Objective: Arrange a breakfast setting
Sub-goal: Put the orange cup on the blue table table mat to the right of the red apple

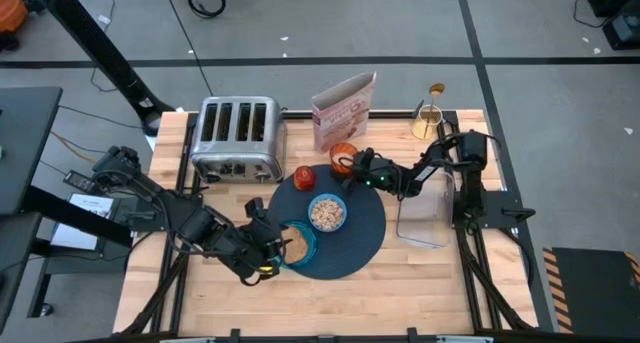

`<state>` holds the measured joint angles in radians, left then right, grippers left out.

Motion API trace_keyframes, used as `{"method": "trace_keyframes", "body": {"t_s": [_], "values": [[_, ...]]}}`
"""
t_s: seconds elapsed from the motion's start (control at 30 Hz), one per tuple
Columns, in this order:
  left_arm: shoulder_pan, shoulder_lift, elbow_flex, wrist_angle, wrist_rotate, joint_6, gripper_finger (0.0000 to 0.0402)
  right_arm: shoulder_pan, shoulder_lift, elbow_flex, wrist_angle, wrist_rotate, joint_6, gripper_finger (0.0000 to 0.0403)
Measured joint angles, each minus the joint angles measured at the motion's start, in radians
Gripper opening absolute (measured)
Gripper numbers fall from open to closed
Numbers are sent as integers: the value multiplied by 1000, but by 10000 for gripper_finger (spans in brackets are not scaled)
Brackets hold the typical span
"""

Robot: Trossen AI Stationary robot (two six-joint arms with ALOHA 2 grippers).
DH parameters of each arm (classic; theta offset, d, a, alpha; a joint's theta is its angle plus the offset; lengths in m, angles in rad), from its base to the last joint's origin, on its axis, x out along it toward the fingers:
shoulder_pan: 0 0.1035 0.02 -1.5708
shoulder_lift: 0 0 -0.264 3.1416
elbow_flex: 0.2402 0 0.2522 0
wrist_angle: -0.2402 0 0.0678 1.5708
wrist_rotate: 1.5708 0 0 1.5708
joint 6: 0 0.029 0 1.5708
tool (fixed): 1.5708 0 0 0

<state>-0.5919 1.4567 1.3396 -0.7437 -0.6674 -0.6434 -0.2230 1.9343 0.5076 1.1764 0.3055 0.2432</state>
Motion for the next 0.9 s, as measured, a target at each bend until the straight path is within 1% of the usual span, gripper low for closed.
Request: {"method": "trace_keyframes", "body": {"t_s": [0.13, 0.33, 0.47, 0.6, 0.73, 0.9], "values": [[0, 0, 0, -2, 0, 0, 146, 0, -47, 0, -41, 7, 0, 358], [0, 0, 0, -3, 1, 3, 146, -2, -161, 11, -141, 1, -34, 358], [0, 0, 0, -3, 1, 23, 146, -44, -169, 68, -251, -135, -108, 358], [0, 0, 0, -1, 1, 22, 146, -89, -170, 120, -317, -281, -155, 358], [0, 0, 0, 0, 1, 28, 146, -154, -170, 132, -327, -454, -144, 358], [13, 0, 0, 12, 11, 61, 146, -220, -170, 132, -340, -596, -172, 358]]}}
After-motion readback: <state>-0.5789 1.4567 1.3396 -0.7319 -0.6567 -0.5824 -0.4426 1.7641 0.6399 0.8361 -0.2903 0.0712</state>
